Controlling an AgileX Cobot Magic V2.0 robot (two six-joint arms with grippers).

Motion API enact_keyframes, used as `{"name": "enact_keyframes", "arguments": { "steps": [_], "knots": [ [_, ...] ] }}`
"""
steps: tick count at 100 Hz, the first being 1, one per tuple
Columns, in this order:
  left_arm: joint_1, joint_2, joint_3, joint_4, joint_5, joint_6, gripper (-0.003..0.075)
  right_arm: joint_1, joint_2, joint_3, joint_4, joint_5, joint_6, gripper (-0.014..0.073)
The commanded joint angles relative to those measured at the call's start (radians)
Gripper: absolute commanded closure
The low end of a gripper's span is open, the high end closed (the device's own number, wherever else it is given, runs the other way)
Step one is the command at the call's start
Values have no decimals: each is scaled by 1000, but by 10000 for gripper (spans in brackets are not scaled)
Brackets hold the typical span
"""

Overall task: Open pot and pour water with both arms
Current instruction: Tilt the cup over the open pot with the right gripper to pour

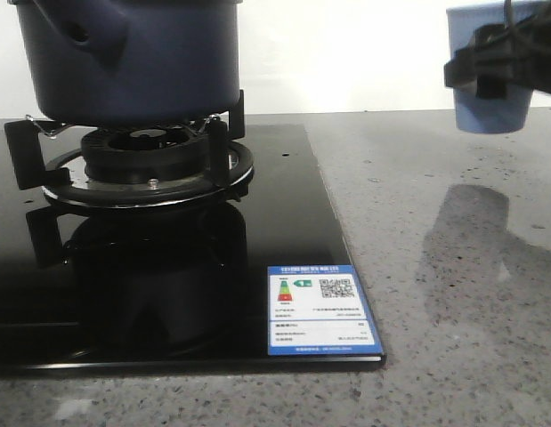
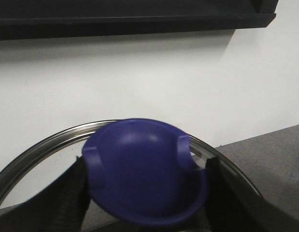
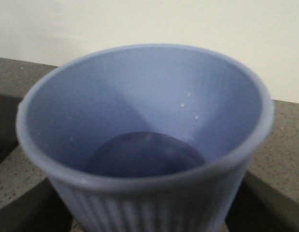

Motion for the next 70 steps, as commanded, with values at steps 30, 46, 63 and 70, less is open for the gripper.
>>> {"name": "enact_keyframes", "arguments": {
  "steps": [30, 46, 63, 70],
  "knots": [
    [3, -31, -42, -10, -77, 1, 375, 149, -180, -295, -60, 456, -1, 211],
    [3, -31, -42, -9, -98, 1, 375, 243, -178, -411, -70, 532, -1, 211],
    [3, -31, -42, 14, -115, 1, 375, 335, -133, -530, -141, 608, -3, 211],
    [4, -31, -42, 15, -116, 1, 375, 366, -102, -578, -183, 645, -3, 211]
  ]
}}
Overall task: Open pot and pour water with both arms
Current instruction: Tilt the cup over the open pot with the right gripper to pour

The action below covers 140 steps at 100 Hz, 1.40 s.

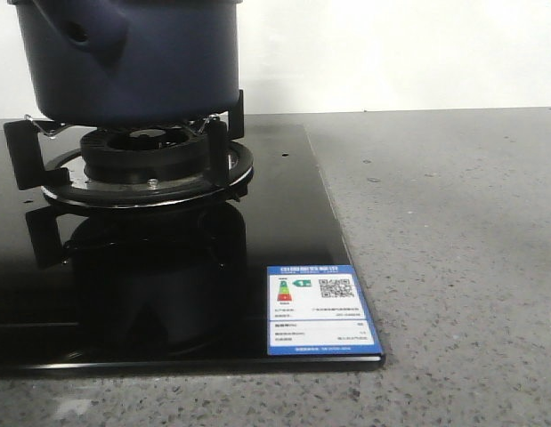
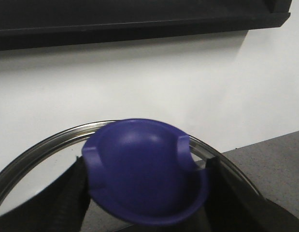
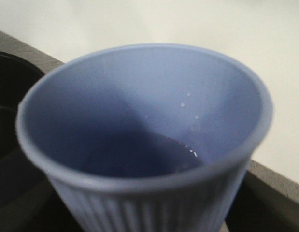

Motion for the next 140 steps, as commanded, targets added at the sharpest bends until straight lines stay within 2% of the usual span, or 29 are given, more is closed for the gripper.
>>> {"name": "enact_keyframes", "arguments": {
  "steps": [1, 28, 50, 83, 110, 140],
  "knots": [
    [2, -31, -42, -25, -75, 1, 375, 32, 6, -93, -69, -33, -3, 211],
    [2, -31, -42, -25, -76, 1, 375, 117, 136, -258, -229, 109, -5, 211],
    [2, -31, -42, -25, -76, 1, 375, 172, 225, -353, -332, 220, -79, 211],
    [2, -31, -42, -25, -76, 1, 375, 239, 267, -363, -612, 232, -83, 211],
    [2, -31, -42, -25, -76, 1, 375, 247, 297, -363, -841, 234, -83, 211],
    [2, -31, -42, -25, -70, 1, 375, 247, 304, -363, -1005, 218, -83, 211]
  ]
}}
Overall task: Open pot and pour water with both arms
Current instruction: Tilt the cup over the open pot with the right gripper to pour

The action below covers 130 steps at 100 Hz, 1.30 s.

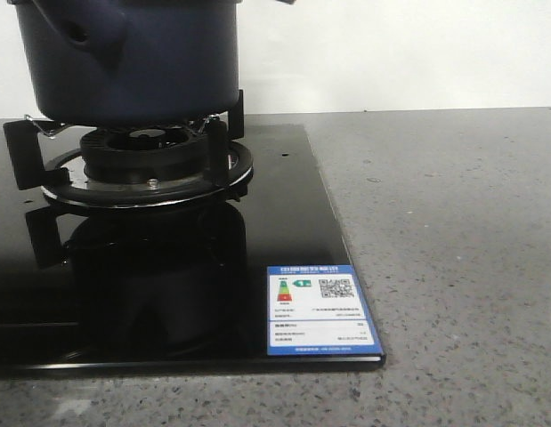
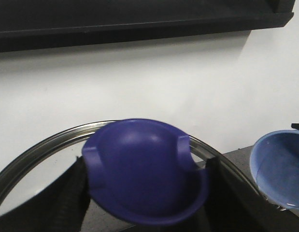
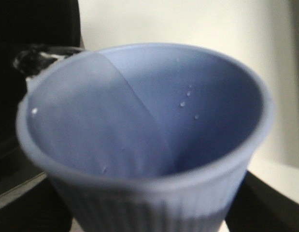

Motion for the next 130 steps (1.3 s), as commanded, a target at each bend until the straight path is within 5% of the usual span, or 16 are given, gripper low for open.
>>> {"name": "enact_keyframes", "arguments": {
  "steps": [1, 82, 130],
  "knots": [
    [2, -31, -42, -29, -64, 1, 375, 2, -49, -43, -114, -47, -5, 211],
    [2, -31, -42, -29, -64, 1, 375, 2, -49, -43, -499, -161, -5, 211],
    [2, -31, -42, -29, -64, 1, 375, 2, -49, -43, -622, -161, -5, 211]
  ]
}}
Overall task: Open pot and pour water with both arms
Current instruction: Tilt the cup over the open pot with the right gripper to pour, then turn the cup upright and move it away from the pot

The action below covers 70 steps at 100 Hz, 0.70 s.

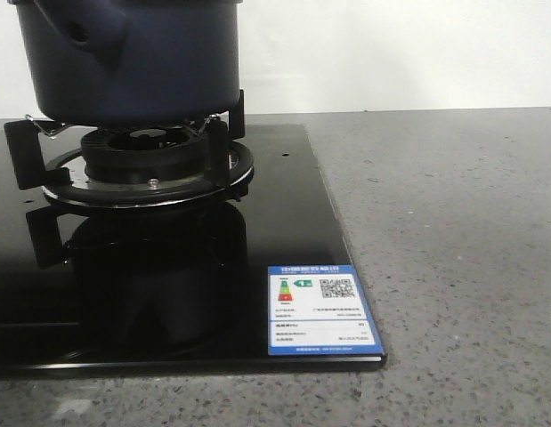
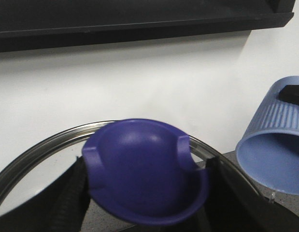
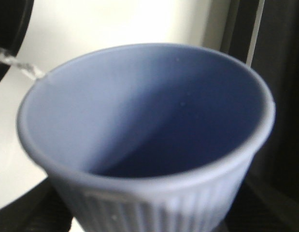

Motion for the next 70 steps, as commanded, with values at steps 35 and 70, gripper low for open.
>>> {"name": "enact_keyframes", "arguments": {
  "steps": [35, 70],
  "knots": [
    [2, -31, -42, -29, -64, 1, 375, 2, -49, -40, -58, 12, -3, 211],
    [2, -31, -42, -29, -64, 1, 375, 2, -49, -40, -43, 14, 4, 211]
  ]
}}
